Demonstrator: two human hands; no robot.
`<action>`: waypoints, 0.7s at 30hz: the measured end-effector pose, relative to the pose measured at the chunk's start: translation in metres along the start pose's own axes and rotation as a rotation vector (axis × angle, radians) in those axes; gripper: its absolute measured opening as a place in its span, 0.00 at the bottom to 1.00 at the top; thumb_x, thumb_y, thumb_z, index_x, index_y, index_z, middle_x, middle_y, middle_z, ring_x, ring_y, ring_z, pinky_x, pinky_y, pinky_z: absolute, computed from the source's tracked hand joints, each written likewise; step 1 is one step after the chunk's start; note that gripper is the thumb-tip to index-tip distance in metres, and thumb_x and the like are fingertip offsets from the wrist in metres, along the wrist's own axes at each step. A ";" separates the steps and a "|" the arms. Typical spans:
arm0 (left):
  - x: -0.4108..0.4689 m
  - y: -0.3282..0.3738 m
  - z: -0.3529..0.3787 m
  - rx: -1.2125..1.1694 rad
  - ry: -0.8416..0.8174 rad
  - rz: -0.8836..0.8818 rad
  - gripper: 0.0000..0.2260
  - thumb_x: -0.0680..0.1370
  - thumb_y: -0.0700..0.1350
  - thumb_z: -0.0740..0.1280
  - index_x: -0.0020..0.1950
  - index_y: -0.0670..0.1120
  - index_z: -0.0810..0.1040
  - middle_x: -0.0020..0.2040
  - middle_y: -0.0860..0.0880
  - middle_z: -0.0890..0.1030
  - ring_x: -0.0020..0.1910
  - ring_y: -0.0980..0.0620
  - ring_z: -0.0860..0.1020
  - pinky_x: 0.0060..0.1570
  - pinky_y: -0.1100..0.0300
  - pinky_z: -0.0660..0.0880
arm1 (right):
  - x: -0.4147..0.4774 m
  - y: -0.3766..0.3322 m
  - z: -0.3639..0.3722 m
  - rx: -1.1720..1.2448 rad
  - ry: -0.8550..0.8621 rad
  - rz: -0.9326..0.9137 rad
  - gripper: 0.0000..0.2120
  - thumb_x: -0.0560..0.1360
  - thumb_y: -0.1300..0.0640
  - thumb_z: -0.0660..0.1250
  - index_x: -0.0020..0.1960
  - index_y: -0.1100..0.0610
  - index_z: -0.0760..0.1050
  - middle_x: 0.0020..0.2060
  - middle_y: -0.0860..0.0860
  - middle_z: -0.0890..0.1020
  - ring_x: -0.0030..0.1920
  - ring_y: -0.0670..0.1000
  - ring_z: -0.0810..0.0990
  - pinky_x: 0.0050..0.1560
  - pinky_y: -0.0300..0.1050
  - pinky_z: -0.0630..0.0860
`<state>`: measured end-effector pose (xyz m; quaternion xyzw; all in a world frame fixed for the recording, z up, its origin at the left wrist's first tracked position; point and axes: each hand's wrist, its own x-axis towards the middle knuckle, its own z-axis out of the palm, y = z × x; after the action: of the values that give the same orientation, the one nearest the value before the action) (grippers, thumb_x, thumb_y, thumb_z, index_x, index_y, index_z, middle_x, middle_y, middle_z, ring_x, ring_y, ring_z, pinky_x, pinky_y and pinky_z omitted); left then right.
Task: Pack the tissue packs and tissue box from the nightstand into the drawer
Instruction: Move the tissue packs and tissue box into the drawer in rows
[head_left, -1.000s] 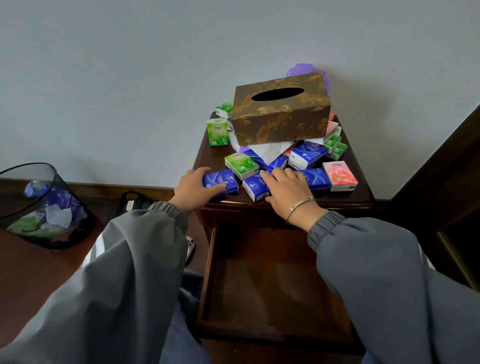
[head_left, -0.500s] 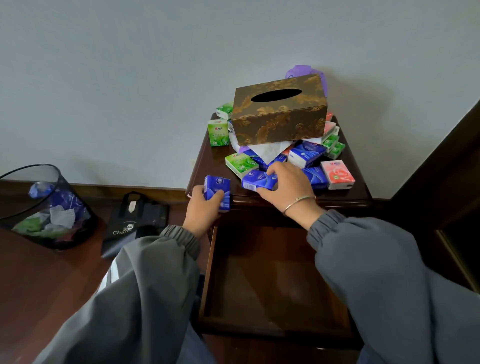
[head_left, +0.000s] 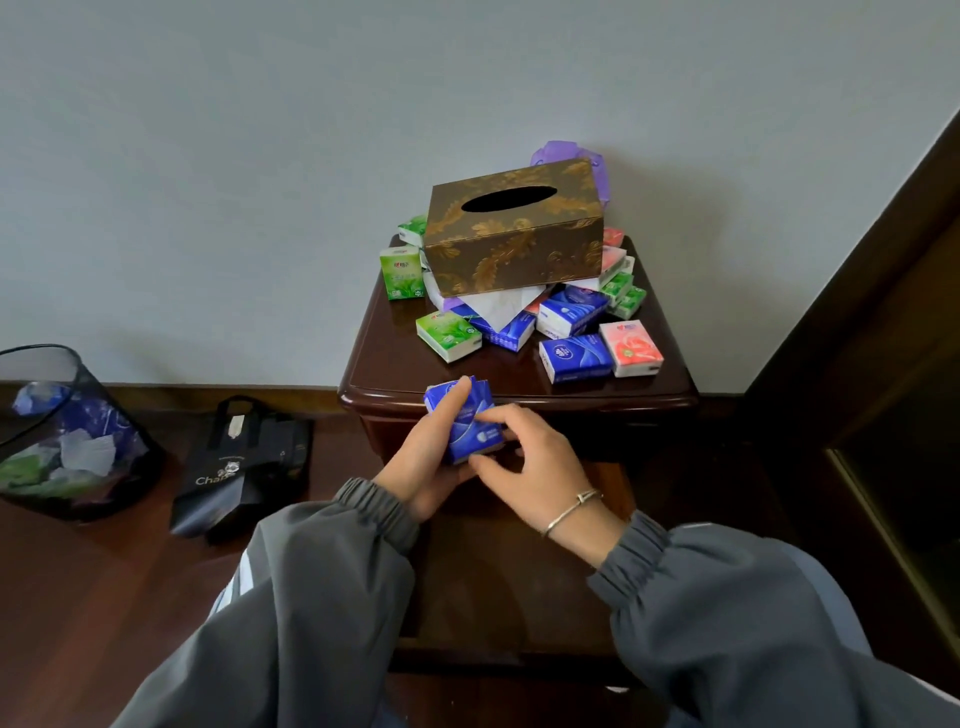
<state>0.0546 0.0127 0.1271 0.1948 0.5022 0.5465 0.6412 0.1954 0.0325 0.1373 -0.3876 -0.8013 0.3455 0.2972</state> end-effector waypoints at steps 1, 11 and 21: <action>0.001 -0.001 -0.001 0.015 0.025 0.011 0.20 0.74 0.59 0.68 0.58 0.46 0.81 0.52 0.45 0.85 0.48 0.51 0.84 0.44 0.57 0.81 | -0.004 0.001 -0.002 0.046 -0.037 -0.002 0.19 0.70 0.60 0.70 0.60 0.54 0.75 0.56 0.48 0.79 0.55 0.45 0.78 0.53 0.25 0.69; 0.012 0.024 -0.022 0.074 0.269 0.164 0.15 0.75 0.55 0.69 0.56 0.46 0.78 0.40 0.50 0.86 0.34 0.55 0.83 0.30 0.63 0.77 | 0.035 0.058 -0.085 -0.222 0.317 0.206 0.14 0.73 0.59 0.68 0.58 0.58 0.77 0.56 0.55 0.80 0.57 0.55 0.77 0.56 0.46 0.72; 0.030 0.044 -0.041 0.127 0.453 0.180 0.22 0.75 0.57 0.68 0.62 0.43 0.75 0.46 0.46 0.83 0.40 0.51 0.81 0.49 0.54 0.78 | 0.100 0.066 -0.086 -0.758 -0.015 0.087 0.47 0.64 0.32 0.69 0.75 0.49 0.55 0.74 0.53 0.60 0.73 0.57 0.60 0.68 0.57 0.63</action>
<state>-0.0056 0.0419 0.1324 0.1513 0.6470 0.5984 0.4477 0.2345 0.1731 0.1560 -0.5013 -0.8571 0.0395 0.1120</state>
